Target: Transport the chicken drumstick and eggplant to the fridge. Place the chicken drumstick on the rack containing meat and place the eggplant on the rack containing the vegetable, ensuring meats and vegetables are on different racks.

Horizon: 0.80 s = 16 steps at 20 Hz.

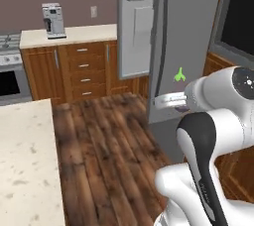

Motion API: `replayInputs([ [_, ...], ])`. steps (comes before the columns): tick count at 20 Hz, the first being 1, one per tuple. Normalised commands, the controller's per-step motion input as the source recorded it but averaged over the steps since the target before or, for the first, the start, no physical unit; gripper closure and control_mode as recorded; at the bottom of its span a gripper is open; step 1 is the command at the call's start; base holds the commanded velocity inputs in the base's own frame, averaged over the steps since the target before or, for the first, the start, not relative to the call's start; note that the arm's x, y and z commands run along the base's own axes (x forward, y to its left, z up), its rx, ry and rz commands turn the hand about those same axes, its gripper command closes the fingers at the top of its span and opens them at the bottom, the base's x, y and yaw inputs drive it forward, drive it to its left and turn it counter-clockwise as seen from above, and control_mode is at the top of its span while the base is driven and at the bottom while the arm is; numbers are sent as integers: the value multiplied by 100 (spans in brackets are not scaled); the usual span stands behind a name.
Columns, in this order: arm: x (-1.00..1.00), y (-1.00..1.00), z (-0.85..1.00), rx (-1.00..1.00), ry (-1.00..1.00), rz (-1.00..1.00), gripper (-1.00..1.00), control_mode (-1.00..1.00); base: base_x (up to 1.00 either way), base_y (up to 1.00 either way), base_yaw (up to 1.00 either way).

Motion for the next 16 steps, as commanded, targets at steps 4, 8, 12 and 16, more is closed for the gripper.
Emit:
replayInputs([
  [4,0,0,0,0,0,0,100,100,100,75,-32],
  [8,0,0,0,0,0,0,100,100,100,92,-39],
  [12,0,0,0,0,0,0,100,100,100,54,-45],
  [16,0,0,0,0,0,0,100,100,100,35,-45],
])
